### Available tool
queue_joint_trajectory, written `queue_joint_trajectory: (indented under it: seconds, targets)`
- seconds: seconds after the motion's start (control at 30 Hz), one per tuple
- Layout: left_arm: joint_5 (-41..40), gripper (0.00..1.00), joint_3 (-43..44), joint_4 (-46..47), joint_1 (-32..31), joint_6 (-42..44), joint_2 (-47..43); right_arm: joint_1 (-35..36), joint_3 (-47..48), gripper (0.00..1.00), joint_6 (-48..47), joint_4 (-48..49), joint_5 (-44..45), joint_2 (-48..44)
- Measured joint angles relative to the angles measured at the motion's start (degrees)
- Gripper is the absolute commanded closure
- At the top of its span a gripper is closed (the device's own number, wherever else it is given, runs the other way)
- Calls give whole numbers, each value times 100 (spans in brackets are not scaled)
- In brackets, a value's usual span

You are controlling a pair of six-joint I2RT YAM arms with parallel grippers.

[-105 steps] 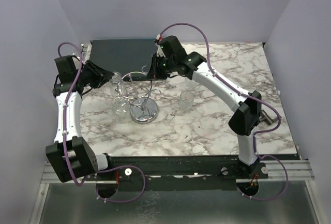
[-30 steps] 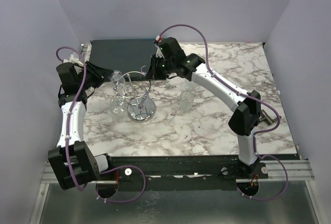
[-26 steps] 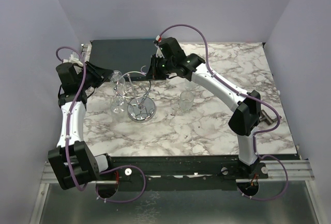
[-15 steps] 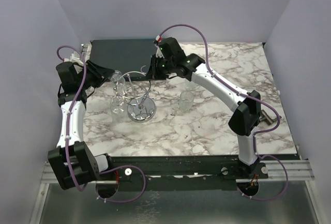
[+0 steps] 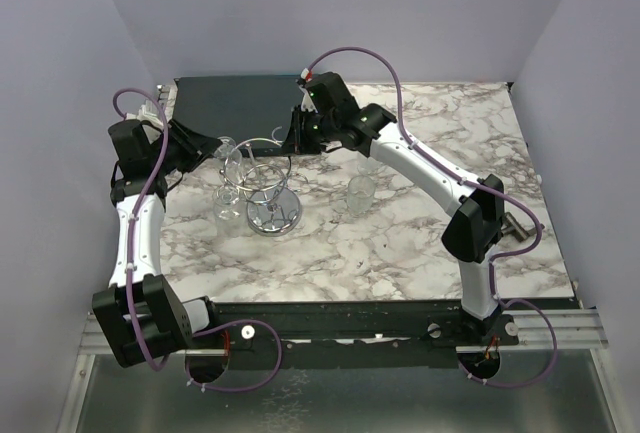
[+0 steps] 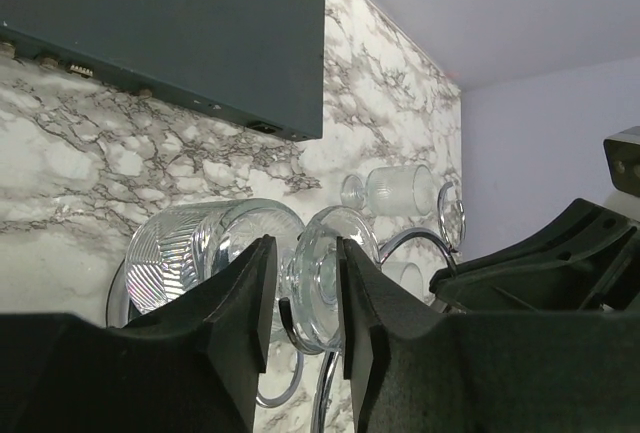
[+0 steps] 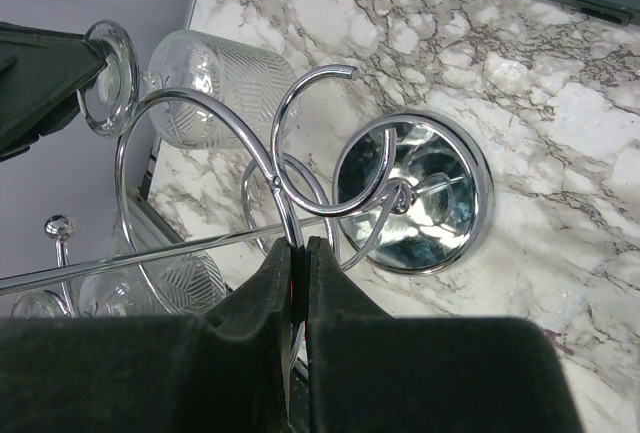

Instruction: Take the wine glass off the wine glass rack

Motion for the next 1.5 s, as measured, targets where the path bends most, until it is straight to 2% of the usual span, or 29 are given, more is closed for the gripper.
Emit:
queue_joint_trajectory:
  seconds: [0.23,0.33,0.47,0.57,0.77,0.93,1.23,1.5]
  targets:
    - [26,85,94,-116,4,28,-24,-2,0,100,-4,-4,11,0]
    - [37,90,140,-195,4,31,-24,-2,0,100,-4,-11,15,0]
    - [33,91,164,-295,39,48,-24,-2,0,100,-4,-7,22,0]
    - [-13,89,184,-326,52,70,-24,-2,0,100,-4,-7,22,0]
    - [-42,71,238,-422,63,120,-24,0,0,100,-4,2,22,0]
    - [-59,61,269,-490,85,179,-24,11,0,100,-4,9,24,0]
    - [-57,60,289,-466,190,278,-42,15,0,100,-4,17,31,0]
    - [7,66,289,-501,192,358,-44,26,0,100,-4,17,37,0]
